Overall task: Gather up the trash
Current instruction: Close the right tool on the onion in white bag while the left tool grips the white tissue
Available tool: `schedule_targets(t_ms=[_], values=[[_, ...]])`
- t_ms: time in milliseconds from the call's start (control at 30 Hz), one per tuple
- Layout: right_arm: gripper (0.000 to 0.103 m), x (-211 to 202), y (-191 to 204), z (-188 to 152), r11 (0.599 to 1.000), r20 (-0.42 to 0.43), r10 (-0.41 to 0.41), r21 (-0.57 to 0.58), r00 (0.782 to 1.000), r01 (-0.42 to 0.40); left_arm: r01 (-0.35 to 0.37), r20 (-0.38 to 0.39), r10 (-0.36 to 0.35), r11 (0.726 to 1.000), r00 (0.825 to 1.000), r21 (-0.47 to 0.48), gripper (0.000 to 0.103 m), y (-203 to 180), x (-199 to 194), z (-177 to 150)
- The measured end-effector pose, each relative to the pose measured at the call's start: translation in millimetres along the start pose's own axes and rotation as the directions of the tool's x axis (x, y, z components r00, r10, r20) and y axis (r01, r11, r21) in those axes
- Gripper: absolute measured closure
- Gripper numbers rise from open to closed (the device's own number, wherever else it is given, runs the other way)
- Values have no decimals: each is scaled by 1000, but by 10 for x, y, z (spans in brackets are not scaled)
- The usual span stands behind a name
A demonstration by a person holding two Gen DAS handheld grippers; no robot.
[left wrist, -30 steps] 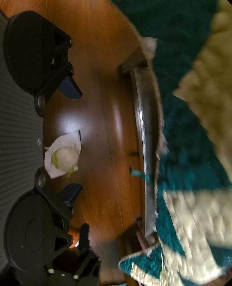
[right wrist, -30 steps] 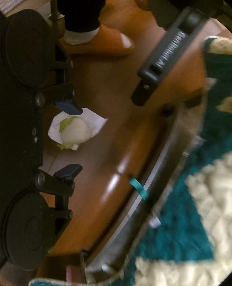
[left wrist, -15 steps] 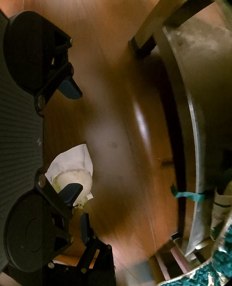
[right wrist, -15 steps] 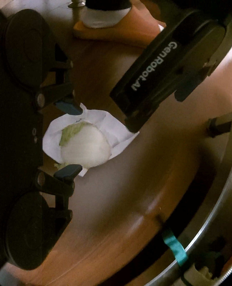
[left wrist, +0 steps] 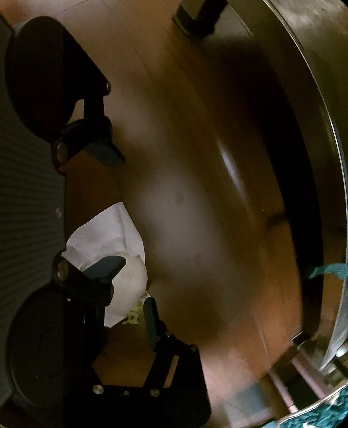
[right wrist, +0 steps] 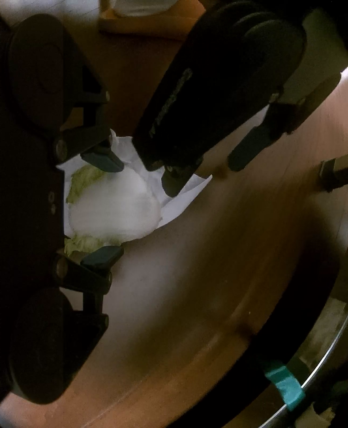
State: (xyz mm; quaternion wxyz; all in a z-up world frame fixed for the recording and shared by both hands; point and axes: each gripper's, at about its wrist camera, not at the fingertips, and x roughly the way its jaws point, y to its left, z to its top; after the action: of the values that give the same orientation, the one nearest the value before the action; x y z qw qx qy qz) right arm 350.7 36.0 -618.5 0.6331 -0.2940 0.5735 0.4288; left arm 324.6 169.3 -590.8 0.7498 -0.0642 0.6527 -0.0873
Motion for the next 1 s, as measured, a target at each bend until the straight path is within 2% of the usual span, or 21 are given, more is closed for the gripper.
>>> schedule_targets(t_ms=[33,133,333,367,400,433,500,633,700,800,900,1000], values=[[43,14,19,3,1000,-3,0,-7,1000,0,5,-5,-5,1000,1000,1,41,4,21,0],[42,20,6,34,1000,-10,1,-13,1000,-1,9,-18,-9,1000,1000,3,47,9,81,20],[39,48,56,80,1000,-8,4,-9,1000,-4,46,-2,-46,999,999,14,52,-29,118,40],[39,22,52,63,1000,-9,7,-3,1000,-7,61,-1,-61,998,998,9,56,-37,127,47],[41,18,49,68,1000,-12,7,1,1000,-7,76,-5,-76,997,997,4,69,-44,142,57],[42,24,34,66,1000,-16,7,1,1000,-7,85,-11,-85,996,996,2,75,-52,158,58],[43,70,41,76,1000,-25,-1,2,1000,1,101,-16,-101,995,995,-4,81,-87,180,52],[50,54,31,69,1000,-25,-19,3,1000,19,144,-24,-145,987,989,-67,95,-58,215,8],[55,-11,29,63,1000,-20,-21,9,1000,21,153,-22,-156,984,987,-94,97,-30,214,-17],[71,-119,21,47,1000,-6,-20,16,1000,20,164,-13,-167,977,986,-139,99,14,203,-28],[72,-271,15,40,999,8,-24,24,1000,24,182,-1,-185,967,983,-179,100,56,173,-13],[73,-504,-8,19,999,27,-16,32,1000,15,201,28,-199,963,980,-180,100,68,44,9]])
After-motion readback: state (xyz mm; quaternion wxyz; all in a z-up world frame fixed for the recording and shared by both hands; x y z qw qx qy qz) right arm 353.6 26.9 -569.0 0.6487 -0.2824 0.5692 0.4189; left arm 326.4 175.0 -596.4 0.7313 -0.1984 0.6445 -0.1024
